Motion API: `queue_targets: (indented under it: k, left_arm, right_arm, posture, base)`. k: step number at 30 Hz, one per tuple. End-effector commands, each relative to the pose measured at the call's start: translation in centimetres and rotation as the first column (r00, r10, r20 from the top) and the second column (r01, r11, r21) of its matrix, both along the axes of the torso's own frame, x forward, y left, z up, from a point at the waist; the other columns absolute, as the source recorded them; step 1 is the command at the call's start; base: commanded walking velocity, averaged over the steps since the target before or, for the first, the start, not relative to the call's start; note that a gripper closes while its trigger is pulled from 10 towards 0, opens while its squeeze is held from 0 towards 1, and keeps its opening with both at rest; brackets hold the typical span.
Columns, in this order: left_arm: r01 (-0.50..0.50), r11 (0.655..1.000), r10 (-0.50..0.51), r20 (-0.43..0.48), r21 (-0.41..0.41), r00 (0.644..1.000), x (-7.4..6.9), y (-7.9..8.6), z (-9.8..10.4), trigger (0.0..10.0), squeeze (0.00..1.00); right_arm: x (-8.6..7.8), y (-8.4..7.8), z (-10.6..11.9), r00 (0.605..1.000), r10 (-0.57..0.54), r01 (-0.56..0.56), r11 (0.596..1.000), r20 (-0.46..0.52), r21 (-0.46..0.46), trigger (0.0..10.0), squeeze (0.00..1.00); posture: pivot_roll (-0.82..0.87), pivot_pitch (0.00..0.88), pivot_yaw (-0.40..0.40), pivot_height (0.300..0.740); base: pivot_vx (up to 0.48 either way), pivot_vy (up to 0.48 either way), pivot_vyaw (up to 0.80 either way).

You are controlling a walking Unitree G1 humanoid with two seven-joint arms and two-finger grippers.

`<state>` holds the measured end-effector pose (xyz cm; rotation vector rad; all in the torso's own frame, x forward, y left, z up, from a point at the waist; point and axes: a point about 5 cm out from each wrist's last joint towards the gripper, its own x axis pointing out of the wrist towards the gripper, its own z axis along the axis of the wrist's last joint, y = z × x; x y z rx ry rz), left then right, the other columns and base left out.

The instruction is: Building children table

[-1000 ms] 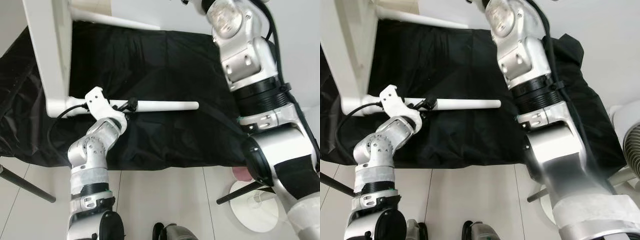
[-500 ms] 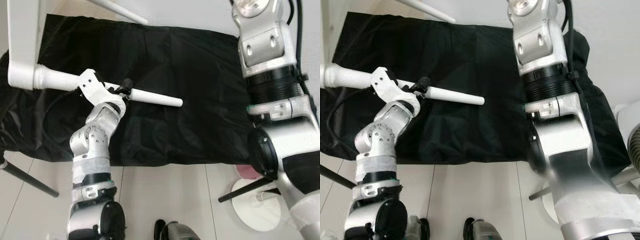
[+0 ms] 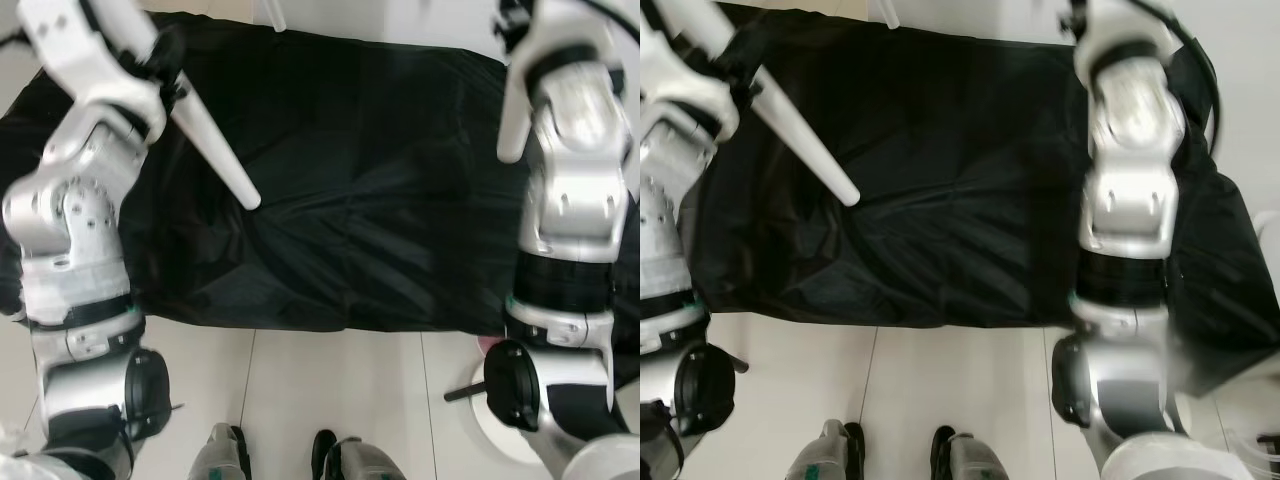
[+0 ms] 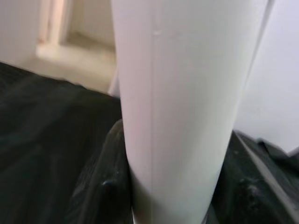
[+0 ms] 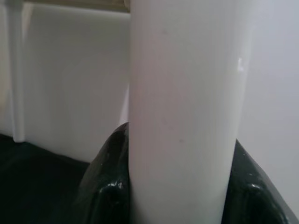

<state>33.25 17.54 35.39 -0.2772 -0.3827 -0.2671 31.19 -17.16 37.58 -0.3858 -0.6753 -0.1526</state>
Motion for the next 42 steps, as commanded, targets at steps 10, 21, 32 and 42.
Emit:
queue_targets:
  k: [10,21,32,42]
  left_arm:
    - [0.117,0.990,-0.131,0.190,0.083,0.973,-3.0,-1.1,3.3,0.0,0.00]
    - [0.171,0.953,-0.207,0.124,0.252,0.971,-3.2,-2.2,1.8,0.0,0.00]
    - [0.233,0.926,-0.252,0.028,0.298,0.967,-2.9,-3.0,-0.2,10.0,1.00]
    - [0.274,0.889,-0.289,-0.015,0.367,0.957,-3.2,-2.9,-1.8,10.0,0.00]
  right_arm:
    - [-1.0,-0.8,-7.5,0.977,-0.048,0.044,0.999,-0.206,-0.024,0.0,0.00]
    - [-2.6,-0.4,-14.8,0.940,0.038,-0.014,0.997,-0.339,0.075,0.0,0.00]
    - [-2.6,-1.8,-18.3,0.916,0.089,0.009,0.970,-0.391,0.243,10.0,1.00]
    - [-2.0,-2.6,-18.3,0.942,0.109,-0.009,0.954,-0.318,0.301,10.0,0.00]
  posture:
    - [-0.01,0.208,-0.066,0.740]
    - [0.00,0.225,-0.073,0.740]
    - [0.01,0.222,-0.058,0.740]
    - [0.03,0.218,-0.057,0.740]
  base:
    - [0.000,0.000,0.00]
    - [0.000,0.000,0.00]
    - [0.000,0.000,0.00]
    - [0.000,0.000,0.00]
